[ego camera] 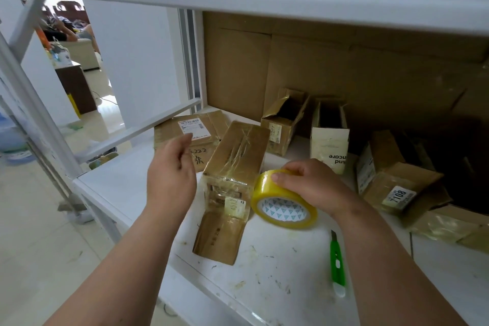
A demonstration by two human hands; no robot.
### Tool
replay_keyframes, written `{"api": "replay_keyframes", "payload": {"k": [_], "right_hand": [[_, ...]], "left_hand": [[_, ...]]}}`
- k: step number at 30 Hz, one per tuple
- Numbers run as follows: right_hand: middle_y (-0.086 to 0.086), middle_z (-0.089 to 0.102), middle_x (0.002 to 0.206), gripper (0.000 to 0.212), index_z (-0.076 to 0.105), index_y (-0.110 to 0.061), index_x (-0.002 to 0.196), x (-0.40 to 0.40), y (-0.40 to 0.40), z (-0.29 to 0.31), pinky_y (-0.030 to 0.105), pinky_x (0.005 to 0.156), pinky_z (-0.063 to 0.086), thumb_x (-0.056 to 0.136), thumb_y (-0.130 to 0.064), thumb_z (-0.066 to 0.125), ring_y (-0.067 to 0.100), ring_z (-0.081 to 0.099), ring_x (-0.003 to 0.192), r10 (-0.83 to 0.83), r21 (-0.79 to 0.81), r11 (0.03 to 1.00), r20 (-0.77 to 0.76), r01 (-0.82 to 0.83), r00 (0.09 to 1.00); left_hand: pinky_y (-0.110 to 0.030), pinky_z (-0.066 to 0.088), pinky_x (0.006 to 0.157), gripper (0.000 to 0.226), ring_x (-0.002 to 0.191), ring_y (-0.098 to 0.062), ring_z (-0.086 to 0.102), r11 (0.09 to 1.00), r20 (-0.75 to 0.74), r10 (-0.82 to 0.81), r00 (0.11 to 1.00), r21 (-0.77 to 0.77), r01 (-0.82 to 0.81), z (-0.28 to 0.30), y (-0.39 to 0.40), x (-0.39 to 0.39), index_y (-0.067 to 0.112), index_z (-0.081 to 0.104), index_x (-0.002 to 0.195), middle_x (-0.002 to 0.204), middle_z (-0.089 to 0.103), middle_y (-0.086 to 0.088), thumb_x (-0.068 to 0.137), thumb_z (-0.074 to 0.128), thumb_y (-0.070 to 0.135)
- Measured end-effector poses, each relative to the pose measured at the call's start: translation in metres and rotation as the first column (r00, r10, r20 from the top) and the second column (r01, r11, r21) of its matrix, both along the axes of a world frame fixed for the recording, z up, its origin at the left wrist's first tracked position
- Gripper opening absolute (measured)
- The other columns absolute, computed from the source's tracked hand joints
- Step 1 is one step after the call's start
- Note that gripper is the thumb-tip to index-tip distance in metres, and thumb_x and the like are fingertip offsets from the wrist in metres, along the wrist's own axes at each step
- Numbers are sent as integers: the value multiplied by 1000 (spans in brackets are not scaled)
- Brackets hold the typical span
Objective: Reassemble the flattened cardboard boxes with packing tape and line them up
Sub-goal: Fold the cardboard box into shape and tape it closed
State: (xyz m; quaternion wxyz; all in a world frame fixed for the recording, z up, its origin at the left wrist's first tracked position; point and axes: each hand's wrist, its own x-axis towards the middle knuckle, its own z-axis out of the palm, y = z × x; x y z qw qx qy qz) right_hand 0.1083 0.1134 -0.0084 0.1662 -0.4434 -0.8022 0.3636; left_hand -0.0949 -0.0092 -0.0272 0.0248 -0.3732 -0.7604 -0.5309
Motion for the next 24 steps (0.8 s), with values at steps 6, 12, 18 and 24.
{"api": "replay_keyframes", "payload": {"k": [6, 12, 18, 24], "right_hand": [[-4, 68, 103, 36, 69, -24, 115, -1, -5, -1, 22, 71, 50, 89, -48, 64, 6, 63, 87, 15, 18, 1000, -3, -15, 1000], [-13, 62, 90, 30, 68, -26, 109, -5, -7, 0, 18, 64, 46, 89, -48, 64, 0, 59, 80, 6, 54, 999, 2, -6, 1000], [-8, 64, 95, 30, 68, -26, 107, -6, -11, -4, 25, 72, 50, 89, -50, 62, 3, 59, 83, 18, 98, 995, 23, -20, 1000], [0, 68, 90, 35, 69, -20, 97, 4, -11, -11, 33, 74, 49, 90, -52, 60, 16, 64, 85, 36, 95, 995, 13, -37, 999]], "left_hand": [[-42, 33, 115, 69, 143, -21, 33, 872, 169, -293, 941, -356, 335, -15, 10, 20, 25, 19, 157, 162, 25, 3, 99, 42, 54], [-43, 43, 108, 112, 136, -22, 42, 858, 211, -233, 949, -415, 303, -14, 14, 19, 30, 12, 158, 156, 32, 2, 72, 67, 74], [-45, 41, 109, 111, 137, -25, 38, 899, 279, -183, 943, -341, 276, -21, 20, 26, 29, 12, 158, 154, 29, 0, 72, 67, 74], [-45, 10, 118, 81, 148, -28, 8, 854, -327, -180, 928, -519, -17, -23, 20, 42, 31, 20, 156, 164, 10, 0, 89, 24, 77]]}}
